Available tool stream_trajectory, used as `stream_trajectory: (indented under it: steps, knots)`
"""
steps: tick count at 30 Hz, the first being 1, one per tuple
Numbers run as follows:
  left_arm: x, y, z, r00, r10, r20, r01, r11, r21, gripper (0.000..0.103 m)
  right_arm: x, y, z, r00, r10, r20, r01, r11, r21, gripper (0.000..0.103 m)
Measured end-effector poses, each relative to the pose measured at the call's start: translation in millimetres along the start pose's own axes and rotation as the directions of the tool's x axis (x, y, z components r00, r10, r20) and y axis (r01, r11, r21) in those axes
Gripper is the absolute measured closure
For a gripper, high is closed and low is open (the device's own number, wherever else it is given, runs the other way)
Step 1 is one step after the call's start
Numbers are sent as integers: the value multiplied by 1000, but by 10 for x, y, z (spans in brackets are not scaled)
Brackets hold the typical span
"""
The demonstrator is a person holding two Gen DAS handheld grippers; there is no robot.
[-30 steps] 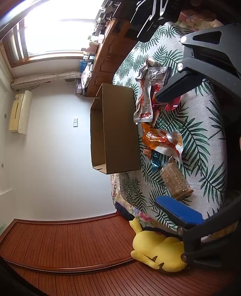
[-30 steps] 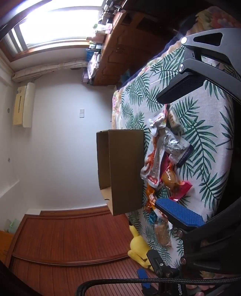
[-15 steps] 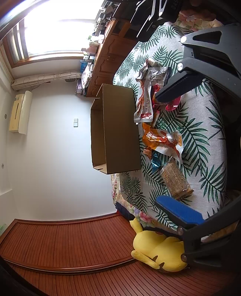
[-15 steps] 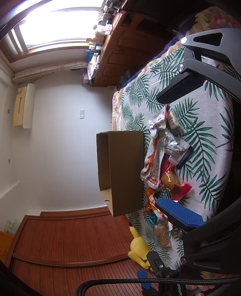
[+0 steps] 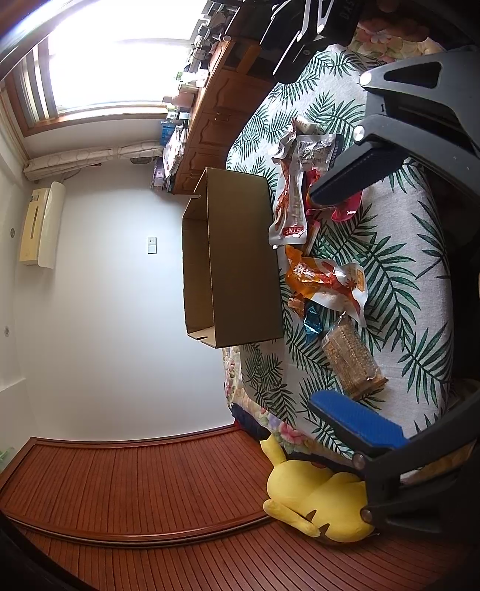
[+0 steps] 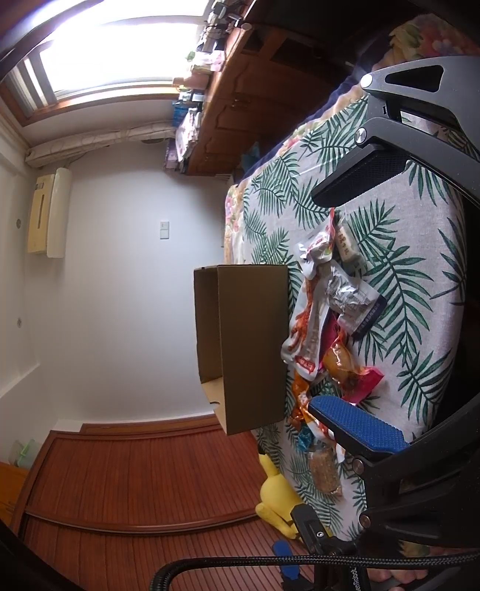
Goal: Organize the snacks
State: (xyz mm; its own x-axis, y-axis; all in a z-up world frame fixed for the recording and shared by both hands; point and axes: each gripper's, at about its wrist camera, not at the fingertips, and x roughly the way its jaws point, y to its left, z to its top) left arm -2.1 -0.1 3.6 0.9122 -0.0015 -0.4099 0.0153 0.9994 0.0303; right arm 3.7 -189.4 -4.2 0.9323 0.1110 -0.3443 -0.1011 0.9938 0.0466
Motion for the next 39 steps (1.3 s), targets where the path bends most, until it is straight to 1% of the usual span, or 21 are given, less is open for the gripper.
stream_trajectory:
  steps: [33,39]
  knots:
    - [11,-17,0,1000,0,2,0,1000,0,1,-3,-7,0,1000,-2,2,2,1000,1,0]
    - [67,6,-57,1000,3,-16,-3,1000,-6,1,16,-8,-16,1000,-5,-6,5,1000,-2,0]
